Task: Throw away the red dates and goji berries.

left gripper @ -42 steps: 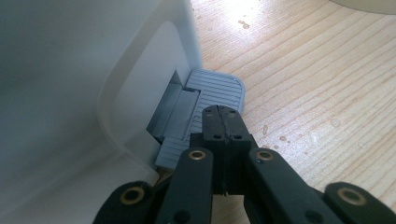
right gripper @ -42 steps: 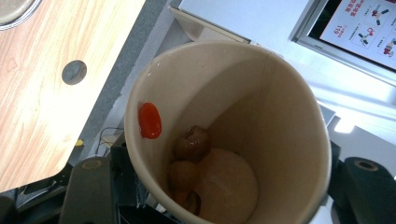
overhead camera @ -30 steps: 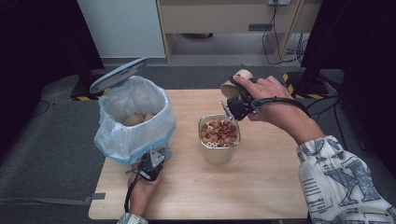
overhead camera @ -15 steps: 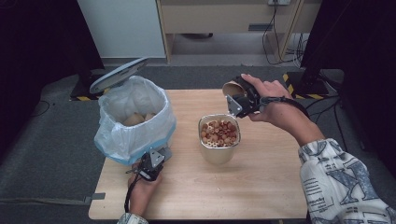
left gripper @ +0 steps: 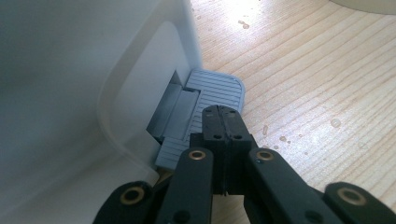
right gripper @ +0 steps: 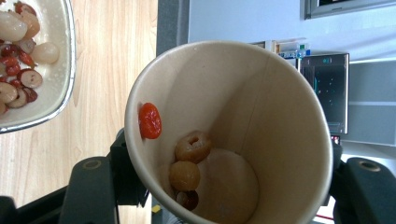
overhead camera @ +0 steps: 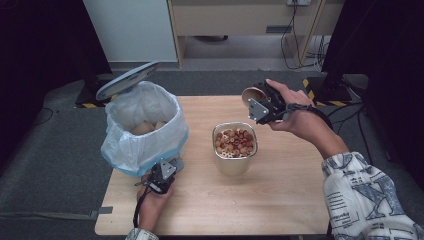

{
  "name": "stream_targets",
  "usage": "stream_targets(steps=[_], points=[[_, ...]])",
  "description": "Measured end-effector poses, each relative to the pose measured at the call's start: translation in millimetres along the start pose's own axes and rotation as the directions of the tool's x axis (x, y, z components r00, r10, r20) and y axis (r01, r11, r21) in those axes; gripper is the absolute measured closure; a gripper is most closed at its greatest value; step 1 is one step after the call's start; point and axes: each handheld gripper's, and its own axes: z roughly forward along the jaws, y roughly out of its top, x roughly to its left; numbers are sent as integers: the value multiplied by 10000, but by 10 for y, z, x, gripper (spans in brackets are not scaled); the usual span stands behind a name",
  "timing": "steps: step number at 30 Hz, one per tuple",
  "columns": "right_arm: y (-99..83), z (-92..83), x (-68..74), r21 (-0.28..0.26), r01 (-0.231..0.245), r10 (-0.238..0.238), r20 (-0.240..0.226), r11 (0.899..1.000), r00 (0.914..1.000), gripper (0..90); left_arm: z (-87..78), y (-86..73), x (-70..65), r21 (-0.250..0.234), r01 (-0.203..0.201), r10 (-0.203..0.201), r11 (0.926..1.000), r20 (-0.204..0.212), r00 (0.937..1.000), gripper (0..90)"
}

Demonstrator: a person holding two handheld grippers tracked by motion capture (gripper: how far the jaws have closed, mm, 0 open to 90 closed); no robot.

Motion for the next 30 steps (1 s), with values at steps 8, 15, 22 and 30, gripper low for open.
stream_targets(steps=[8,15,22,30], points=[[-110,11,4,-390,-1069,1066,-103,9935,9943,339,1,-1,0,-25,30,-30,10000,7,10000,893],[-204,19,32,-519,-1713,1706,-167,9839,9852,339,2,-3,-1,-40,59,-59,10000,17,10000,893],[-311,47,71,-622,-2415,2388,-485,9684,9699,338,2,-3,-1,-41,49,-49,10000,11,10000,893],[-466,57,78,-712,-3308,3264,-663,9410,9429,338,2,-3,1,-43,46,-46,10000,23,10000,893]])
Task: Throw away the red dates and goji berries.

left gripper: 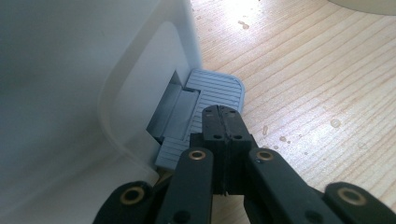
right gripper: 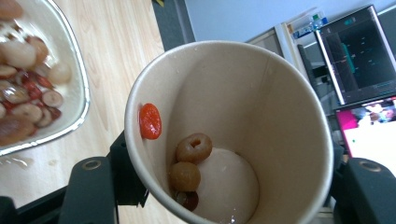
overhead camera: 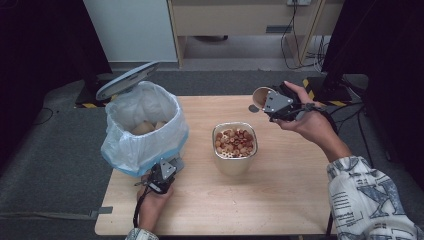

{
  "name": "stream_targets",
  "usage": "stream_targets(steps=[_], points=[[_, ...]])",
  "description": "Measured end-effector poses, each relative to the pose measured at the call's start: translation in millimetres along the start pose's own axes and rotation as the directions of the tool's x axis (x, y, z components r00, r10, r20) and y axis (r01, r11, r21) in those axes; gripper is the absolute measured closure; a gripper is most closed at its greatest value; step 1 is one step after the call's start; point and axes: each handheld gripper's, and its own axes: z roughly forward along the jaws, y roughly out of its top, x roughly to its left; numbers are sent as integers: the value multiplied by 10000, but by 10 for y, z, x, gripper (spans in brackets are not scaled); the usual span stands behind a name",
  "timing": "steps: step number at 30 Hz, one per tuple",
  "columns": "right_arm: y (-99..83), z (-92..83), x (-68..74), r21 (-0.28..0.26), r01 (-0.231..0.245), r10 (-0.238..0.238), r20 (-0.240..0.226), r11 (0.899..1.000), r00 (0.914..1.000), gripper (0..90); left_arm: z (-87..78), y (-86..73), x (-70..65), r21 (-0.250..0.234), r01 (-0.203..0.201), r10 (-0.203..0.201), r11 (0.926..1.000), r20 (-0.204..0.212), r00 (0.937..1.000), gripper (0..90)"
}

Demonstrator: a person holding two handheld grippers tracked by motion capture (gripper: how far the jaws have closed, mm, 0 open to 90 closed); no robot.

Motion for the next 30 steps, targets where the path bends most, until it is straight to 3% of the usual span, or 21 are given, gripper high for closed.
stream_targets(steps=[5,14,30], points=[[-76,-28,-22,-250,-816,808,-316,9964,9962,336,0,1,-2,-1,-13,13,10000,-8,10000,893],[-185,-67,-17,-420,-1606,1572,-749,9861,9847,335,-1,1,0,25,-32,32,10000,-12,10000,893],[-307,-132,-37,-746,-2421,2353,-896,9674,9678,333,-1,0,-1,22,-45,45,10000,-15,10000,893]])
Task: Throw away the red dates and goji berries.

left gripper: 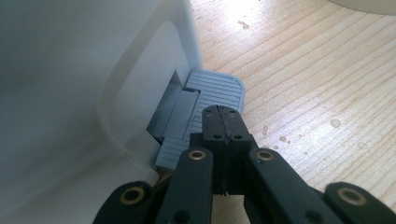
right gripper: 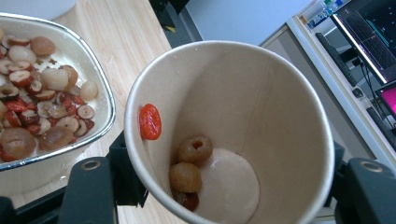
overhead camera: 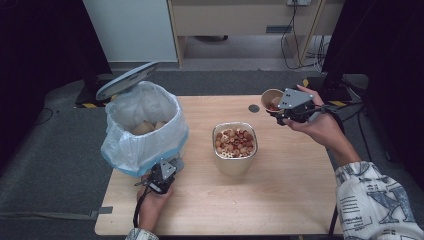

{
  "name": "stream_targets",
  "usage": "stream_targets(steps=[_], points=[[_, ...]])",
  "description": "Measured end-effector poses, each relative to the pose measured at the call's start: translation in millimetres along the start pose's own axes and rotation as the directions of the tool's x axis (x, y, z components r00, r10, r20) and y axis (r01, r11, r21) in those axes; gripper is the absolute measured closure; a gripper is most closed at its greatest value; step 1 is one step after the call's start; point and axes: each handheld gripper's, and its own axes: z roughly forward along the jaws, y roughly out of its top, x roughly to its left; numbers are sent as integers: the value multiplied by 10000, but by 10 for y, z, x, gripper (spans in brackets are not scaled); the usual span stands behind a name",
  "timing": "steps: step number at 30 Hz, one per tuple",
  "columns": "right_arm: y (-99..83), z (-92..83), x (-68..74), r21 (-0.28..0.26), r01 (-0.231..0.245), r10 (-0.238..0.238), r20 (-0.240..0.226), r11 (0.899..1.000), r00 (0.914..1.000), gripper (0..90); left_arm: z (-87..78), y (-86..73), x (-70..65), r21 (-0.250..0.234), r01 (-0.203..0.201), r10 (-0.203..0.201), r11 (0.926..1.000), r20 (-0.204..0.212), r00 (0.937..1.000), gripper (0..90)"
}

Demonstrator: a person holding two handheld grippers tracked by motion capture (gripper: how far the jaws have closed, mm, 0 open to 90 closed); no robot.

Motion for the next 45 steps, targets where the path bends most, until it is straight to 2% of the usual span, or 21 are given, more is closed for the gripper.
stream_targets(steps=[19,31,45], points=[[-183,-122,-37,-342,-964,963,-24,9948,9953,332,-1,-1,2,4,14,-14,10000,6,10000,893],[-339,-206,-54,-564,-1682,1677,-134,9841,9857,330,0,-1,1,-2,10,-10,10000,4,10000,893],[-475,-248,-34,-625,-2139,2128,-238,9749,9768,328,0,-1,0,-6,-1,1,10000,-1,10000,893]])
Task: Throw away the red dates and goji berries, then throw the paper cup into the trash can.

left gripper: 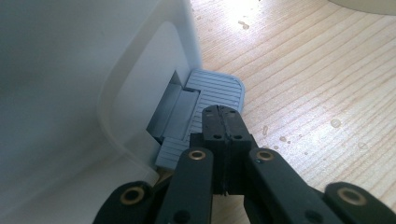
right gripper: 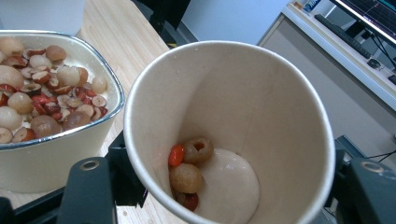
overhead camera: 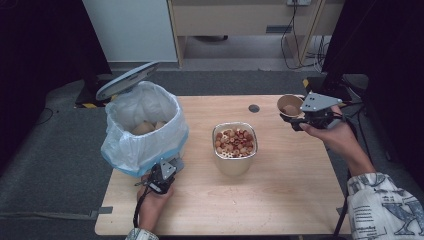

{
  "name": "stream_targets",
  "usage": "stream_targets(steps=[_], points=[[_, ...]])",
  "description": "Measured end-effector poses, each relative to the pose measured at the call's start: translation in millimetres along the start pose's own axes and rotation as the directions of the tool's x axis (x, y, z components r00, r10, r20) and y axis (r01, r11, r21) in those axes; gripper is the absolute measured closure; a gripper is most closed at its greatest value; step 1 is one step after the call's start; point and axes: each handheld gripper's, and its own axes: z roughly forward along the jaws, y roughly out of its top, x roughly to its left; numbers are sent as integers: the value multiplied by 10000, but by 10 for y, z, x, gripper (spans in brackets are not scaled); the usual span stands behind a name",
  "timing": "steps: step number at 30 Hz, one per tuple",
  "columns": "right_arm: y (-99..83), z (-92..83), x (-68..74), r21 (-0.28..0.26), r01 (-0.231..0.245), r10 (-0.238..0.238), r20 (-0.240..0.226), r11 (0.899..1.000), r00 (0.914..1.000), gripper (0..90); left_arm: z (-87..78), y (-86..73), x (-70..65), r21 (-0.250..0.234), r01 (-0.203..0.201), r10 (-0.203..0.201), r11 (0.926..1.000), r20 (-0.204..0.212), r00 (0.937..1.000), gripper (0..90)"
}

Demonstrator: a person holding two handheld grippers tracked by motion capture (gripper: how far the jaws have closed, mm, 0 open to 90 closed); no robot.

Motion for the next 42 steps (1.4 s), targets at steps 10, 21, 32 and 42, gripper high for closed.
stream_targets(steps=[10,21,32,42], points=[[-43,-37,-22,-86,-404,404,-66,9991,9992,328,0,0,-1,-5,1,-1,10000,-8,10000,893],[-104,-37,-25,-39,-859,858,-214,9963,9961,329,0,-1,-1,-8,6,-6,10000,-3,10000,893],[-137,-40,-41,157,-1588,1595,-578,9872,9855,328,0,0,-1,-6,-12,12,10000,-7,10000,893],[-150,-12,-85,619,-2621,2678,-1199,9631,9560,327,1,0,-5,-10,-7,7,10000,-22,10000,892]])
